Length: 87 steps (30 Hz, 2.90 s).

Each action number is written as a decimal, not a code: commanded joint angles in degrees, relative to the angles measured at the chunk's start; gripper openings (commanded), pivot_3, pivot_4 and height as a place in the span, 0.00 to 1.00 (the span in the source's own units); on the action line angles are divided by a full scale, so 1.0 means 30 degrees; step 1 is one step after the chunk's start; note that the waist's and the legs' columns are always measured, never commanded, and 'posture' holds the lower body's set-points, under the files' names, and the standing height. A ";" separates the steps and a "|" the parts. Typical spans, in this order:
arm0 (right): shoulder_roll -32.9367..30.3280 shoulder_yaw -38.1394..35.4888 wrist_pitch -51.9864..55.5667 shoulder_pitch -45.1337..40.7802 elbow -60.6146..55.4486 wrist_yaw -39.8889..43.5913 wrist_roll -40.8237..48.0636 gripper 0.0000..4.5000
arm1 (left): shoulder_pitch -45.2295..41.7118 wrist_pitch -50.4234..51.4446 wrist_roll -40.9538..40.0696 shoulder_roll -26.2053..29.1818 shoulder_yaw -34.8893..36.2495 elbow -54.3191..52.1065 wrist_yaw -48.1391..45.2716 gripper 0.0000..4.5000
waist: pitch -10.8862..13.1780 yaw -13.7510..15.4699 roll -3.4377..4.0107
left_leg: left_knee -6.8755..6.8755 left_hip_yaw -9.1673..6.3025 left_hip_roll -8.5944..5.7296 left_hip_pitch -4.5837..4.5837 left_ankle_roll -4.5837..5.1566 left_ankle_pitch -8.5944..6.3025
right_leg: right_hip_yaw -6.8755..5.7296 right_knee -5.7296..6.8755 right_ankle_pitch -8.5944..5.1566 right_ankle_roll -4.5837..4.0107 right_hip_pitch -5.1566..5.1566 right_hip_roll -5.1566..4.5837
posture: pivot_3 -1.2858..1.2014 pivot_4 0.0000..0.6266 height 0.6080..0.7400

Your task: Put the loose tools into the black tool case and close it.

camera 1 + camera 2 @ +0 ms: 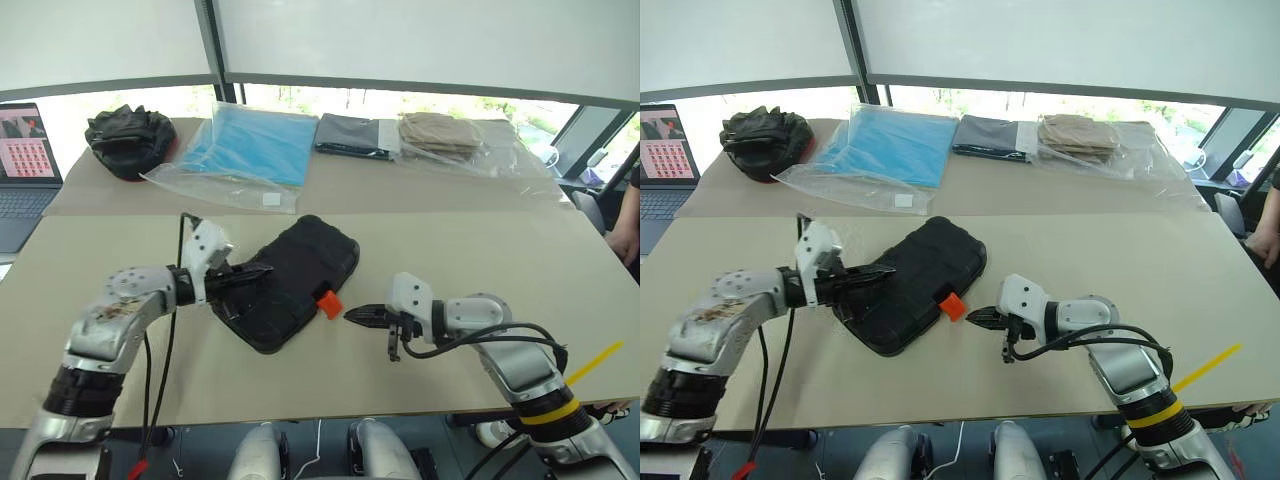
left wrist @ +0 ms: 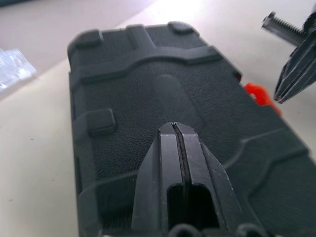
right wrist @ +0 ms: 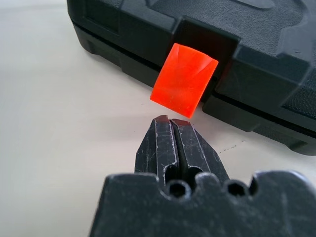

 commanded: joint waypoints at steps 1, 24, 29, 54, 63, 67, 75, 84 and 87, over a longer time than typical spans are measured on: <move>0.0396 0.0241 -0.0215 -0.0182 -0.0239 -0.0369 -0.0310 0.00 | -0.1228 0.0247 0.1048 -0.0861 -0.1387 0.0237 0.0386 0.00 | 0.0000 0.0062 0.0000 | 0.0001 -0.0002 -0.0007 -0.0001 0.0001 0.0000 | 0.0003 -0.0005 0.0001 0.0003 0.0003 -0.0002 | 0.52 0.24 1.00; 0.2838 0.0892 -0.1988 -0.2143 0.2899 -0.0963 -0.1294 0.00 | 0.0194 0.2150 0.3044 -0.0507 -0.3044 0.0644 0.0702 0.00 | -0.0005 -0.0189 0.0002 | 0.0001 -0.0017 0.0010 0.0079 -0.0004 0.0005 | 0.0018 0.0026 -0.0001 0.0002 0.0053 0.0006 | 0.52 0.24 1.00; 0.3219 0.0431 -0.2382 -0.2264 0.2588 -0.1043 -0.0932 0.00 | 0.0585 0.2385 0.3099 -0.0428 -0.3305 0.0669 0.0699 0.00 | -0.0013 -0.0291 0.0007 | 0.0001 -0.0022 0.0014 0.0125 -0.0018 0.0015 | 0.0030 0.0038 0.0000 0.0000 0.0079 0.0008 | 0.52 0.24 1.00; 0.4823 -0.0474 -0.2650 -0.1965 0.1920 -0.1047 0.0206 0.00 | 0.0773 0.2602 0.3080 -0.0314 -0.3589 0.1208 0.0551 0.00 | -0.0061 -0.0392 0.0064 | -0.0025 -0.0023 0.0036 0.0202 -0.0036 0.0027 | 0.0066 0.0062 0.0007 -0.0014 0.0084 0.0040 | 0.52 0.24 1.00; 0.4265 -0.0591 -0.2394 -0.1744 0.1918 -0.0907 0.0415 0.00 | 0.1099 0.2706 0.3050 -0.0259 -0.3577 0.1081 0.0594 0.00 | -0.0177 -0.0293 0.0147 | -0.0066 -0.0016 0.0014 0.0216 -0.0036 0.0025 | 0.0098 0.0036 0.0005 -0.0027 0.0100 0.0009 | 0.52 0.24 1.00; 0.2926 -0.1002 -0.0901 -0.1135 0.0795 -0.0008 0.1492 0.00 | 0.1157 0.2706 0.3039 -0.0241 -0.3540 0.1073 0.0618 0.00 | -0.0189 -0.0284 0.0162 | -0.0073 -0.0018 0.0016 0.0220 -0.0036 0.0025 | 0.0098 0.0034 0.0000 -0.0029 0.0101 0.0011 | 0.52 0.24 1.00; 0.2644 0.0151 -0.0354 -0.0722 0.1750 -0.0880 0.0265 0.00 | 0.1106 0.2577 0.3150 -0.0363 -0.3749 0.1263 0.0586 0.00 | -0.0204 -0.0285 0.0171 | -0.0085 -0.0020 0.0021 0.0226 -0.0036 0.0024 | 0.0103 0.0031 -0.0090 0.0049 0.0098 0.0013 | 0.52 0.24 1.00; 0.4601 0.0612 -0.1209 -0.2044 0.3958 -0.1439 -0.0063 0.00 | 0.0829 0.2485 0.3350 -0.0234 -0.3927 0.1655 0.0302 0.00 | -0.0211 -0.0283 0.0173 | -0.0085 -0.0021 0.0021 0.0219 -0.0036 0.0024 | 0.0106 0.0029 -0.0078 0.0044 0.0095 0.0009 | 0.52 0.24 1.00; 0.4938 0.0687 -0.1391 -0.2402 0.4257 -0.1445 -0.0145 0.00 | 0.0953 0.2434 0.3410 -0.0128 -0.3932 0.1712 0.0238 0.00 | -0.0211 -0.0314 0.0173 | -0.0084 -0.0021 0.0027 0.0222 -0.0036 0.0025 | 0.0106 0.0031 -0.0078 0.0039 0.0093 0.0010 | 0.52 0.24 1.00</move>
